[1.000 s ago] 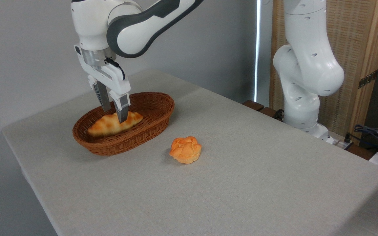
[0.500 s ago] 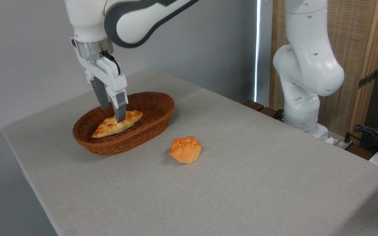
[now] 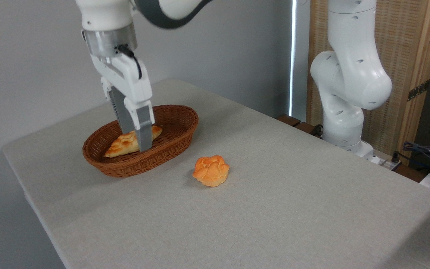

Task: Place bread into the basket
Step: 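Raise the open gripper up away from the basket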

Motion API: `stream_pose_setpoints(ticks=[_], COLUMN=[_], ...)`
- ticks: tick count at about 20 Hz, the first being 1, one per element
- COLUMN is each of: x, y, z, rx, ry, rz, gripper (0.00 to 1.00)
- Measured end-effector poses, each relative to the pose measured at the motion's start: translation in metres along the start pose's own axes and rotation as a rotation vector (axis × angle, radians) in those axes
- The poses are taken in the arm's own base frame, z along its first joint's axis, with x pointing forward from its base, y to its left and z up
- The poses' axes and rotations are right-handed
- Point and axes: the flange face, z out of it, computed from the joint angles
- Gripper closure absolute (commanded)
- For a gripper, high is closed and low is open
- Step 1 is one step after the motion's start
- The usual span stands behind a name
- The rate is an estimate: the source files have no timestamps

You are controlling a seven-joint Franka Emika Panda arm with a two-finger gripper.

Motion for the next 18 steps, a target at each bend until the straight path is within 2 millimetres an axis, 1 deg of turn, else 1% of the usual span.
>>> stream_pose_setpoints(ticks=[2,3,4,9,14,18], x=[-0.016,-0.023,-0.028,-0.039,-0.040,-0.044], y=[-0.011,-0.016,-0.019,-0.024,-0.023,-0.019], z=[-0.024,-0.032,-0.036,-0.042,-0.046,-0.059], rx=[-0.005,-0.009,-0.013,-0.024,-0.024,-0.012], ry=[-0.015,-0.021,-0.026,-0.041,-0.040,-0.021], rz=[-0.003,-0.007,-0.011,-0.027,-0.026,-0.024], gripper=[0.00,0.00,0.00,0.00,0.00,0.00])
